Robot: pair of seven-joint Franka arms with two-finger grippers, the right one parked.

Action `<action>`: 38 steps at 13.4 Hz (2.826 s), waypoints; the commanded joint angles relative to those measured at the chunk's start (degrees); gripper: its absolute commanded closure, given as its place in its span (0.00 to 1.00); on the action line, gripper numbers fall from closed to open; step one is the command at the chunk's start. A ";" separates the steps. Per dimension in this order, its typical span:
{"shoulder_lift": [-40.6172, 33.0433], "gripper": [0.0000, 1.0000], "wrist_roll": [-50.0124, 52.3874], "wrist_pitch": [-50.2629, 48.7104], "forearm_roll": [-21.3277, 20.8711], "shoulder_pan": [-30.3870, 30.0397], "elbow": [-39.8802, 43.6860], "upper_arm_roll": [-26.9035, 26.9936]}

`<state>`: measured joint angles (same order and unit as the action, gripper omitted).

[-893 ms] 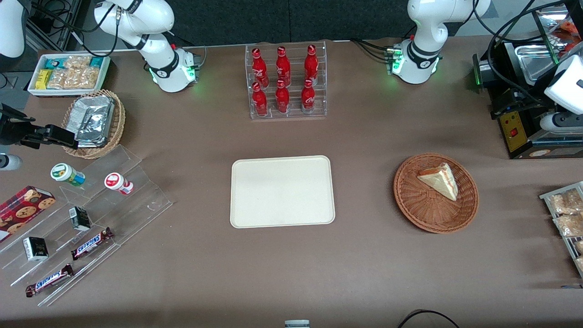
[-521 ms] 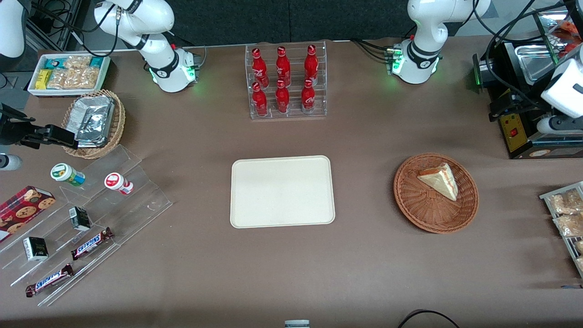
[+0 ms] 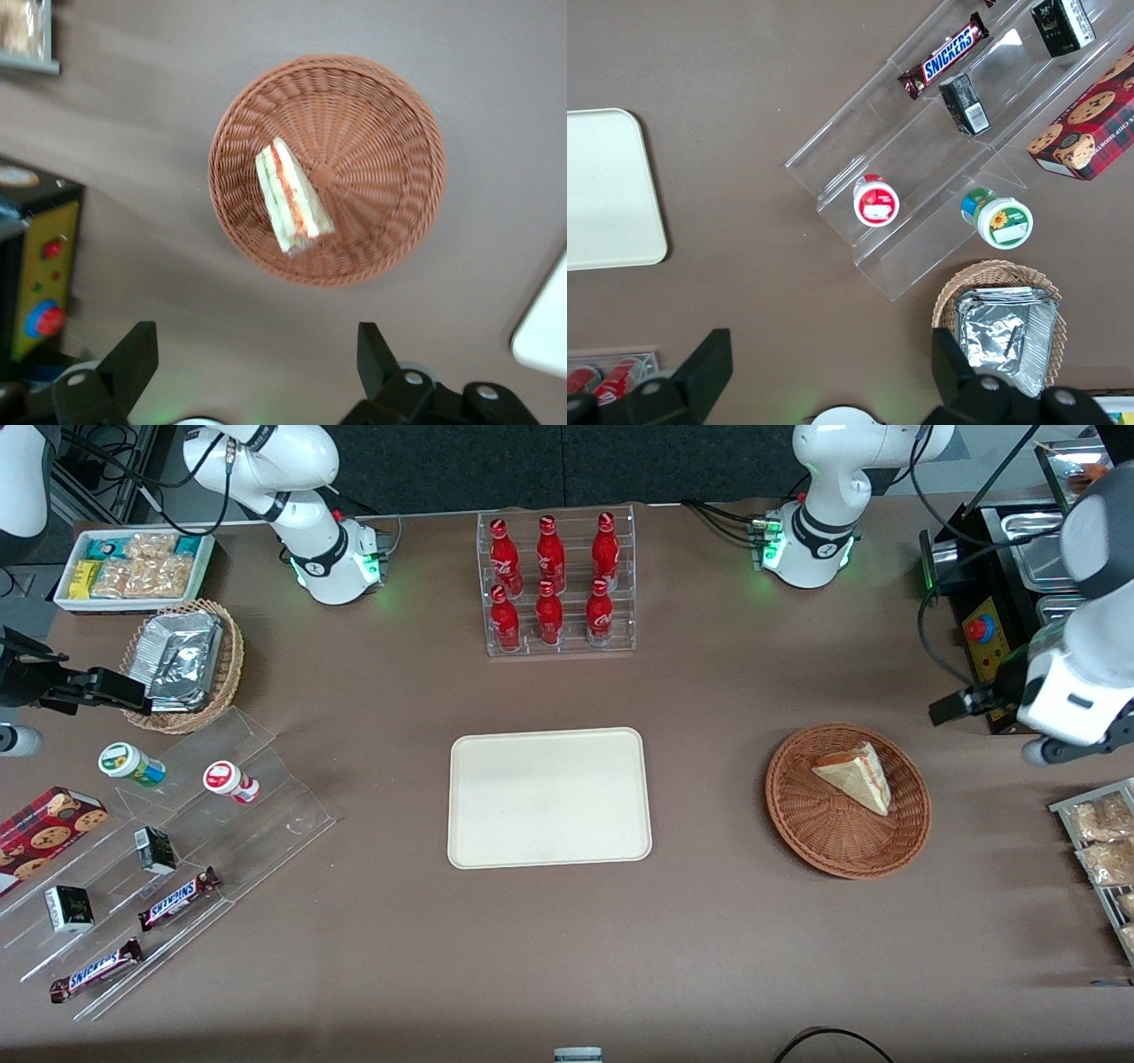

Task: Place sandwich from basket to tray
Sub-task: 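Move the open left gripper down over the wrapped sandwich in the basket, then close the left gripper on the sandwich's wrapped edge, then lift the sandwich and carry it over the cream tray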

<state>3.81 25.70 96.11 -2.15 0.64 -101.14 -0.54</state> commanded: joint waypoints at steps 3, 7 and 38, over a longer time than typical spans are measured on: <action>2.85 0.01 21.57 11.72 -0.93 0.42 -7.22 -0.17; 3.05 0.01 28.33 20.32 -1.02 1.55 -15.46 -0.17; 4.01 1.00 38.64 32.52 -4.36 3.14 -24.04 -0.25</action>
<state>9.09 63.78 135.92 -5.29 2.37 -129.78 -0.71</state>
